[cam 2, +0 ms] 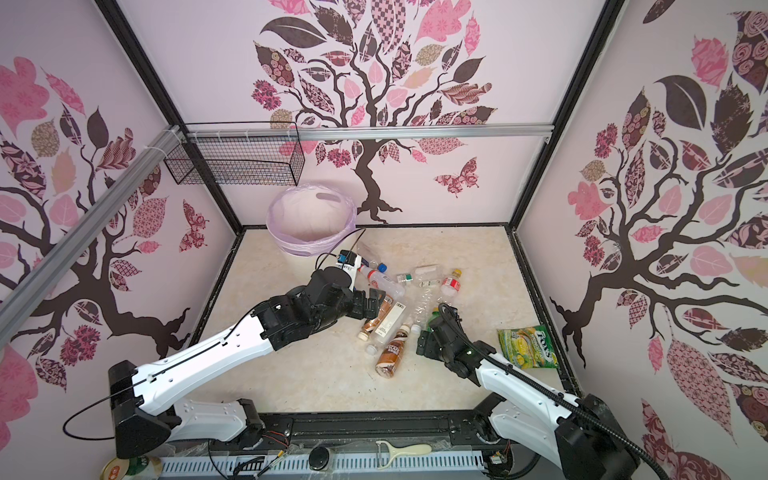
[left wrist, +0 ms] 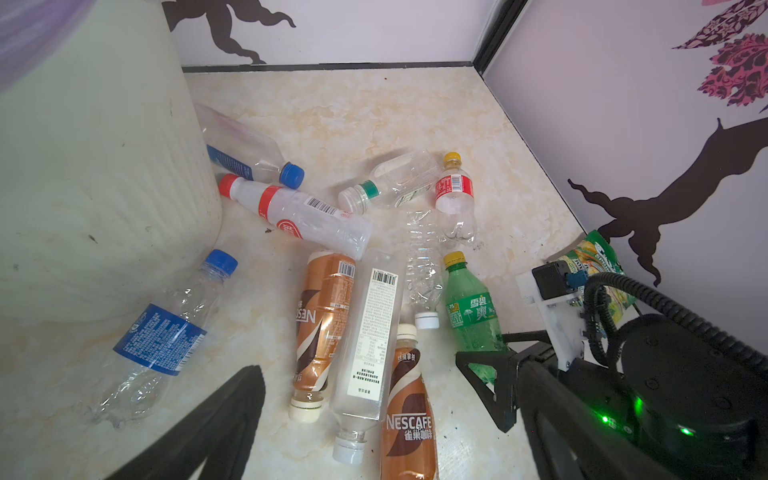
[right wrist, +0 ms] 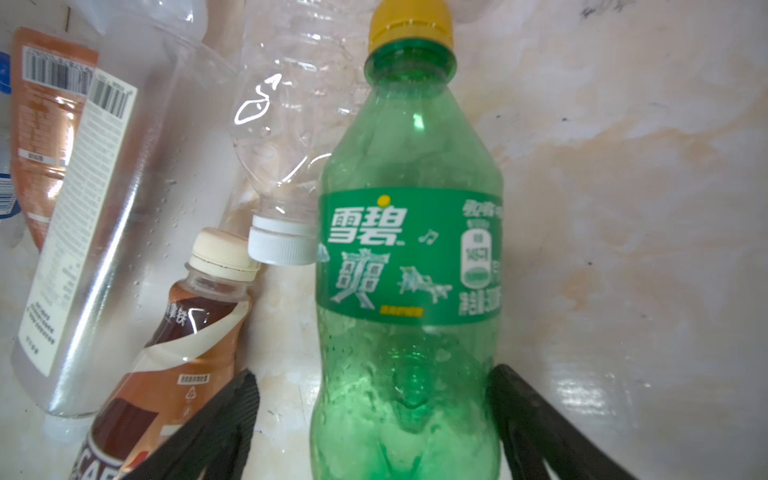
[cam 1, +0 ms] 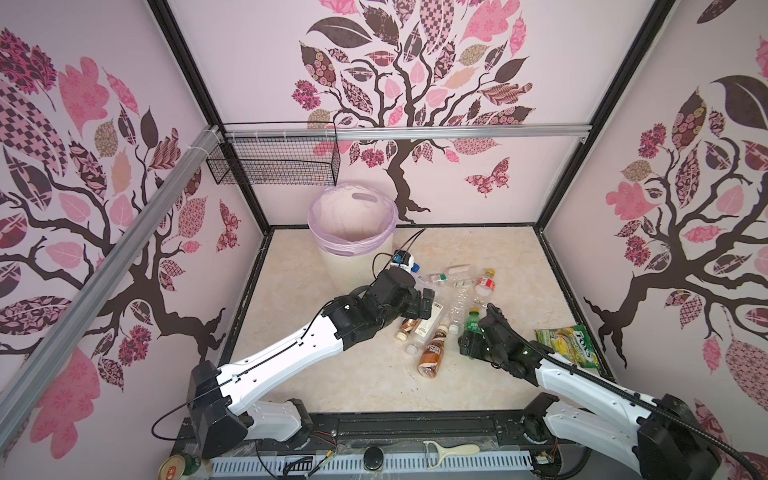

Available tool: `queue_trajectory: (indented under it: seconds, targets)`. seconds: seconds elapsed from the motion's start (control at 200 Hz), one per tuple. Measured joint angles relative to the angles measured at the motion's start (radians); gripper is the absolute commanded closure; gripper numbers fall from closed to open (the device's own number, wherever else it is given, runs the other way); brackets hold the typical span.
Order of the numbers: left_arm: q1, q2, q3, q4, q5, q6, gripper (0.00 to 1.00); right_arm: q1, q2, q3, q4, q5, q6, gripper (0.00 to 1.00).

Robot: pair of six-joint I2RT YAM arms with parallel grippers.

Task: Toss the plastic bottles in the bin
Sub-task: 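Lower right gripper onto the green bottle and close on it, then lift the green bottle with right gripper toward the left gripper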

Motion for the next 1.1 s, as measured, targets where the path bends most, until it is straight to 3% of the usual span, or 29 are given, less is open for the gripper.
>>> queue_trajectory:
  seconds: [0.195, 0.43, 0.755, 1.1]
  targets:
    - [0.000, 0.000, 0.000, -0.005, -0.012, -0.001, 0.02, -0.002, -0.004, -0.002, 0.022, -0.006, 0.004, 0.29]
    - [0.000, 0.013, 0.002, -0.040, -0.061, 0.000, 0.02, -0.002, -0.007, -0.064, 0.098, -0.033, 0.027, 0.31]
    - [0.000, 0.027, 0.002, -0.063, -0.099, 0.000, 0.02, -0.002, -0.005, -0.066, 0.116, -0.037, 0.029, 0.47]
    - [0.000, 0.034, 0.031, -0.090, -0.117, 0.003, 0.02, -0.002, -0.188, -0.024, -0.034, -0.017, 0.002, 0.52]
